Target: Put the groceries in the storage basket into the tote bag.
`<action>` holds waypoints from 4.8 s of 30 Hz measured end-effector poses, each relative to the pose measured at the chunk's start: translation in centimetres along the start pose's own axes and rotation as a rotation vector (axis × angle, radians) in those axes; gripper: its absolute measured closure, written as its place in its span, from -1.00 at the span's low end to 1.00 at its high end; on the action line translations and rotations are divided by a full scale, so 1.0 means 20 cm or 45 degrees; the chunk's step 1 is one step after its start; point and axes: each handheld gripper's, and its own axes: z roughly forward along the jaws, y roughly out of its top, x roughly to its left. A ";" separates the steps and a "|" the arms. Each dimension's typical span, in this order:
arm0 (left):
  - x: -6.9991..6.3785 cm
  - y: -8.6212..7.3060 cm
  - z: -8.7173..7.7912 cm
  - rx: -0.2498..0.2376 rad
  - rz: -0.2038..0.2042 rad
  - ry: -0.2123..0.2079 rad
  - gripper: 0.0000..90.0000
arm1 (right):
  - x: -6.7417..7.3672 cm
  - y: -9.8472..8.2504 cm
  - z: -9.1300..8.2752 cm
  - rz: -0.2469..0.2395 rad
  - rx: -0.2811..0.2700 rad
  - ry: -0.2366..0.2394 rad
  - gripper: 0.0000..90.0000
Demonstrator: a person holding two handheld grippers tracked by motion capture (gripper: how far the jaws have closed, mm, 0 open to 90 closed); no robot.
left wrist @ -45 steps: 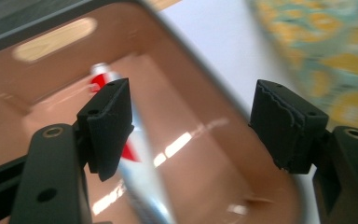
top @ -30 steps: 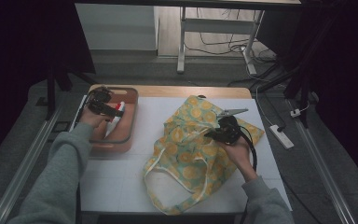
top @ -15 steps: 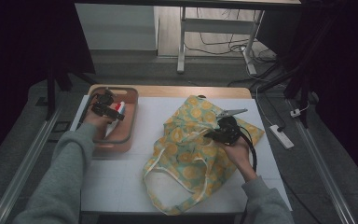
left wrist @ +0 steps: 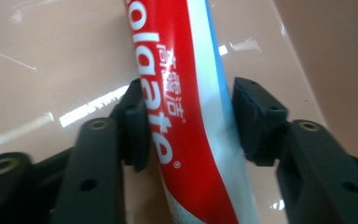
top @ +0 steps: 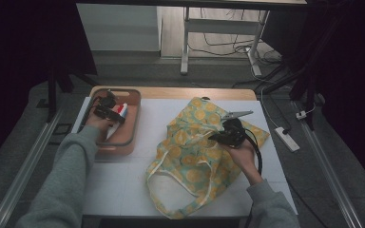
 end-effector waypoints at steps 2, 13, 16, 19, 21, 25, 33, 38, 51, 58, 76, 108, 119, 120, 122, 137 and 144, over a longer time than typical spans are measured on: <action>0.01 0.00 -0.01 0.004 -0.021 -0.026 0.36 | 0.00 0.00 0.00 -0.001 0.002 0.002 0.96; 0.04 -0.01 -0.04 -0.039 -0.057 -0.072 0.62 | 0.00 0.00 0.01 -0.001 0.004 0.004 0.96; 0.05 -0.01 -0.07 -0.080 -0.063 -0.087 0.63 | 0.00 0.00 0.01 0.005 0.000 0.002 0.96; 0.04 -0.02 -0.17 -0.182 -0.046 -0.113 0.63 | -0.01 0.00 0.00 0.008 -0.004 -0.001 0.96; 0.04 -0.03 -0.21 -0.207 -0.031 -0.119 0.63 | -0.01 0.00 0.00 0.008 -0.003 0.000 0.96; 0.01 -0.04 -0.37 -0.311 0.018 -0.136 0.63 | 0.00 0.00 0.00 0.008 -0.008 -0.003 0.96; -0.07 -0.11 -0.60 -0.468 0.111 -0.207 0.64 | 0.00 0.00 0.00 0.008 -0.020 -0.001 0.96; -0.15 -0.15 -0.70 -0.532 0.189 -0.252 0.64 | 0.00 0.00 -0.01 0.007 -0.028 -0.003 0.96; -0.42 -0.25 -0.84 -0.601 0.408 -0.362 0.63 | 0.00 0.00 -0.02 0.009 -0.039 -0.008 0.96; -0.52 -0.29 -0.82 -0.597 0.472 -0.431 0.63 | 0.00 0.00 -0.03 0.017 -0.039 -0.009 0.96; -0.90 -0.38 -0.67 -0.470 0.720 -0.565 0.63 | 0.01 0.01 -0.03 0.017 -0.079 -0.009 0.96; -1.20 -0.41 -0.25 -0.103 0.854 -0.472 0.63 | 0.03 0.04 -0.12 0.047 -0.227 0.012 0.96; -1.22 -0.34 -0.19 -0.101 0.815 -0.463 0.63 | 0.06 0.04 -0.12 0.037 -0.238 0.046 0.96; -1.23 -0.33 -0.18 -0.099 0.809 -0.461 0.63 | 0.06 0.05 -0.12 0.036 -0.239 0.053 0.96; -1.23 -0.32 -0.17 -0.094 0.803 -0.456 0.63 | 0.07 0.05 -0.12 0.031 -0.240 0.057 0.96; -1.34 -0.19 -0.12 -0.146 0.716 -0.522 0.63 | 0.11 0.05 -0.10 0.022 -0.234 0.088 0.96; -1.39 -0.16 -0.03 -0.128 0.707 -0.509 0.63 | 0.09 0.05 -0.11 0.042 -0.239 0.080 0.96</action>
